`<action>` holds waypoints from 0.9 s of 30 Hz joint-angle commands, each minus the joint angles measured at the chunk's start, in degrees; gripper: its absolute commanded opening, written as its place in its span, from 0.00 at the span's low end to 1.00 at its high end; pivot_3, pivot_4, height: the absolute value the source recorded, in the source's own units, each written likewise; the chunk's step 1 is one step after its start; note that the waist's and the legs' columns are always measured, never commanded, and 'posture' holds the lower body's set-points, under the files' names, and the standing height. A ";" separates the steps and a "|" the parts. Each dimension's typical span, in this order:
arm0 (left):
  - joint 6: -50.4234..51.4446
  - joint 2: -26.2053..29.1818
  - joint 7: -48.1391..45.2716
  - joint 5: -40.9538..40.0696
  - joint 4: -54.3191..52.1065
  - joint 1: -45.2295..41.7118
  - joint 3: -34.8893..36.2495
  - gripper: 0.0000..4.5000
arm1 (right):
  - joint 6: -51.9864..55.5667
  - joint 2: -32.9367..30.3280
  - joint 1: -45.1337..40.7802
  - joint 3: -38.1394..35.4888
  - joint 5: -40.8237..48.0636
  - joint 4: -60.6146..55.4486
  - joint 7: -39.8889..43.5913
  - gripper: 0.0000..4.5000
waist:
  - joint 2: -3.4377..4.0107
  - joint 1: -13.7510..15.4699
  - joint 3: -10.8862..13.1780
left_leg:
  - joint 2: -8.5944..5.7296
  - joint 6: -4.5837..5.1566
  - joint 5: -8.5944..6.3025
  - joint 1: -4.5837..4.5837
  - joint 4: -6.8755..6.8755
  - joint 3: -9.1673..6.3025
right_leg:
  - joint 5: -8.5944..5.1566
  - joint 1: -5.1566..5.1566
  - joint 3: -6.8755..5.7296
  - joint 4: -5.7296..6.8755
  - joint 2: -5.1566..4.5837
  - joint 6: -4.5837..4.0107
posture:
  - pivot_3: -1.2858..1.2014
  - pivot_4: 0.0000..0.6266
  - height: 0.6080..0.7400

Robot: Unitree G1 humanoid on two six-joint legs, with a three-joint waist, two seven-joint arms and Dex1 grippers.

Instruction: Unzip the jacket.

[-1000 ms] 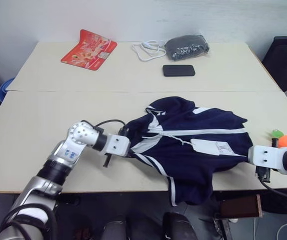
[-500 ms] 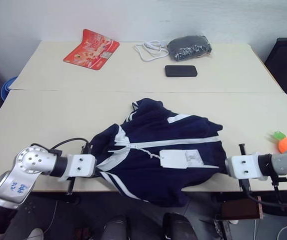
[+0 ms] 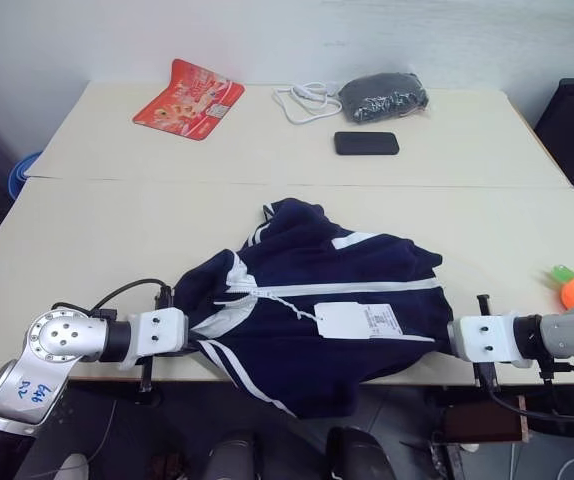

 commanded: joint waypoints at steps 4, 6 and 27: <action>3.49 1.00 -0.62 -1.90 -0.64 1.53 1.42 0.55 | 0.34 -1.79 1.44 -5.03 -0.63 0.07 -0.16 0.64 | 0.03 -0.15 -0.02 | 0.01 0.00 0.00 0.02 -0.03 0.01 | 0.00 -0.01 0.01 0.00 0.01 0.00 | 0.52 0.24 1.00; 4.48 1.22 -0.65 -3.18 -1.37 1.78 2.72 0.69 | 0.12 -2.27 1.44 -6.54 -1.08 0.43 -0.27 0.80 | 0.04 -0.26 -0.02 | 0.02 0.00 0.00 0.02 -0.03 0.02 | 0.00 -0.02 0.02 0.00 0.01 0.00 | 0.52 0.24 1.00; 26.91 8.15 -11.08 -26.94 -4.00 -20.25 5.50 0.99 | 14.59 5.23 -1.84 -0.72 5.91 -19.90 -5.15 1.00 | -0.02 -0.14 0.01 | -0.06 -0.03 -0.02 -0.06 -0.04 0.09 | -0.01 -0.11 0.05 0.00 0.04 -0.01 | 0.52 0.24 1.00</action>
